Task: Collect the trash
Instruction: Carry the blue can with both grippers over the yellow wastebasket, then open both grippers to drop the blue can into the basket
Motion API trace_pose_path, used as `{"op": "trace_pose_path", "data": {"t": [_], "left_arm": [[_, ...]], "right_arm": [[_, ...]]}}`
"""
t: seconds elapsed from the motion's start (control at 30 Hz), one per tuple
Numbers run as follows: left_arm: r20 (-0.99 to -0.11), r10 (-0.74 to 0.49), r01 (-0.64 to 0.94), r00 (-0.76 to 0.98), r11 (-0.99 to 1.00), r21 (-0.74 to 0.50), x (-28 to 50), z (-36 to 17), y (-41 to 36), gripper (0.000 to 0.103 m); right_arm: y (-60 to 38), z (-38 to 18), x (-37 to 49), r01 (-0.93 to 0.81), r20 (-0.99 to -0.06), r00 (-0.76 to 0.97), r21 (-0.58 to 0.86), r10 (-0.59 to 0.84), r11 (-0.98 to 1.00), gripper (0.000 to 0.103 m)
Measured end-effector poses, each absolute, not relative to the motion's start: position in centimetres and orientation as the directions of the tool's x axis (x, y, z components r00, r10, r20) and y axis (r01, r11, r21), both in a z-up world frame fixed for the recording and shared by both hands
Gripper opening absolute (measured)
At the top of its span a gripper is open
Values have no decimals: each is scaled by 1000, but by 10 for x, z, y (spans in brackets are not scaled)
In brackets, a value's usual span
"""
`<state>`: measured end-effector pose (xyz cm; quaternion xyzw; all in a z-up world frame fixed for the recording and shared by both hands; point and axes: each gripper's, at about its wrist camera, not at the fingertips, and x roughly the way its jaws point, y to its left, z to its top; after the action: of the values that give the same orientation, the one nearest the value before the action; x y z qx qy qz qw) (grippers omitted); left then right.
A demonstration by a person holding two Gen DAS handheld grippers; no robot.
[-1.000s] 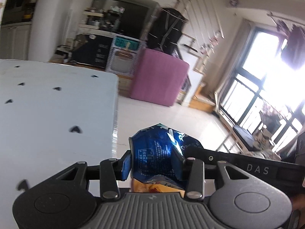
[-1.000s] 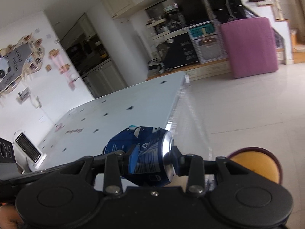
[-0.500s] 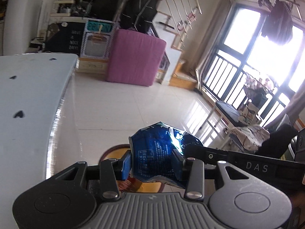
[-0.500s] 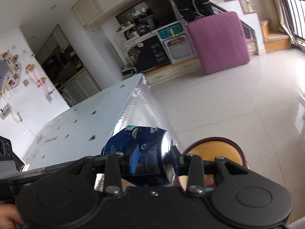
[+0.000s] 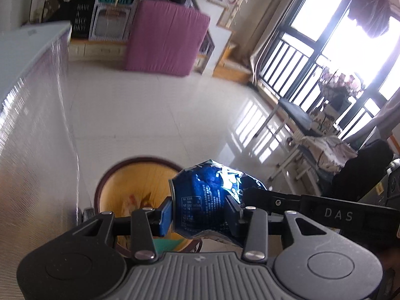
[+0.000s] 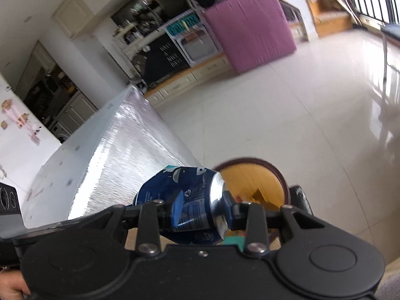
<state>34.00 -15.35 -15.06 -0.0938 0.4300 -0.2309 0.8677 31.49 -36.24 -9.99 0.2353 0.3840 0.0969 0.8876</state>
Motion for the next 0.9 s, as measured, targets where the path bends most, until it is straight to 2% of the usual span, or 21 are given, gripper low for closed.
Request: {"op": "trace_pose_path", "data": {"t": [0.5,0.9], "left_arm": [[-768,-459,274,447,887,-371,432,-251,-166,44],[-855,-349,181,383,936,-301,445,-306,-134,44]], "right_arm": [[-379,-212,406,128,-735,595,484,323,866,32],[-339,-294,442,145,-784,475,519,401,842,31]]}}
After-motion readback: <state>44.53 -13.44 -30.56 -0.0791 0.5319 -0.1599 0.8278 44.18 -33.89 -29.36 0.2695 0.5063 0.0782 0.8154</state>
